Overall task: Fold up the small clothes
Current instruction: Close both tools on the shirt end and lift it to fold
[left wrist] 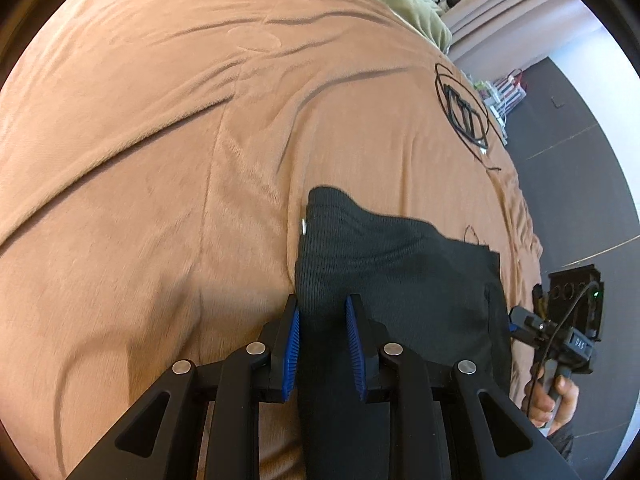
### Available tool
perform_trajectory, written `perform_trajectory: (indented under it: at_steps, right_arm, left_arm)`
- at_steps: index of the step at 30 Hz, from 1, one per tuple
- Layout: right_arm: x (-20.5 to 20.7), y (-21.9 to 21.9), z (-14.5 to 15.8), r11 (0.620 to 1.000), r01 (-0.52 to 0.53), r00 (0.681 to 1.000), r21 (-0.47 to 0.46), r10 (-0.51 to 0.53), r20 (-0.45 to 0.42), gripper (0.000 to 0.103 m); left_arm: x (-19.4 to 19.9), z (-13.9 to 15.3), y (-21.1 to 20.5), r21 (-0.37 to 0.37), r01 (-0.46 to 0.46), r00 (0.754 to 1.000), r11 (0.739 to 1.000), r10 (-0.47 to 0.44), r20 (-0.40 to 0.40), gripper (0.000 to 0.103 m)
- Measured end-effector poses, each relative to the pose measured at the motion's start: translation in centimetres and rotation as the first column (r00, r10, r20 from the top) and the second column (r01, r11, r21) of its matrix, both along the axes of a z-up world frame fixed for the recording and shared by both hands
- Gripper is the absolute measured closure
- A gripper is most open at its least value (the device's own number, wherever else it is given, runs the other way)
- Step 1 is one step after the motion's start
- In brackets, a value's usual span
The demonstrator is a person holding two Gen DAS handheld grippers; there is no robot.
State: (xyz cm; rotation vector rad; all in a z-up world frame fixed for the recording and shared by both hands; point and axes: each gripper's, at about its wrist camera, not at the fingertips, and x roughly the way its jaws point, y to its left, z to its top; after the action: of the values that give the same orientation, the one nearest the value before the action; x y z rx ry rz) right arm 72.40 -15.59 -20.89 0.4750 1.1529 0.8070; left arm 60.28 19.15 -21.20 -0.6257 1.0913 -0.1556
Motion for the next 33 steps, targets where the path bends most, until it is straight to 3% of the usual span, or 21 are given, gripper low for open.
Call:
perform_trajectory:
  at_steps: [4,8,11,14,24,33]
  right_arm:
    - [1.3,-0.1,-0.2,1.0,-0.021,1.0,0.008,0.021,0.019,0.048]
    - [2.1,1.1,-0.8,0.998,-0.067,0.997,-0.012,0.067,0.024,0.067]
    - [2.0,2.8,-1.0,0.991,-0.106,0.993,-0.088,0.111,0.051,0.073]
    - [2.2,3.4,-0.5,0.984,-0.1,0.992,-0.145,0.111,0.068,0.093]
    - [-0.8,2.6,4.3,0.98,-0.064,0.975,-0.189,0.102,0.195,0.095]
    - [-6.5,0.7,11.5,0.979,-0.026,0.945,-0.203,0.09,0.314,0.095]
  left_arm:
    - [0.8,-0.3,0.4,-0.019,-0.01,1.0,1.0,0.011,0.014,0.079]
    - [1.5,-0.4,0.5,-0.024,-0.018,0.999,1.0,0.019,0.029,0.079]
    - [1.8,-0.2,0.3,-0.01,-0.018,0.999,1.0,0.019,0.038,0.081]
    - [1.7,0.2,0.3,-0.002,-0.018,0.999,1.0,0.018,0.044,0.092]
    - [-0.4,5.3,0.0,0.008,-0.005,0.991,1.0,0.004,0.134,0.094]
    - [-4.0,12.6,-1.4,-0.001,0.007,0.974,1.0,-0.006,0.228,0.094]
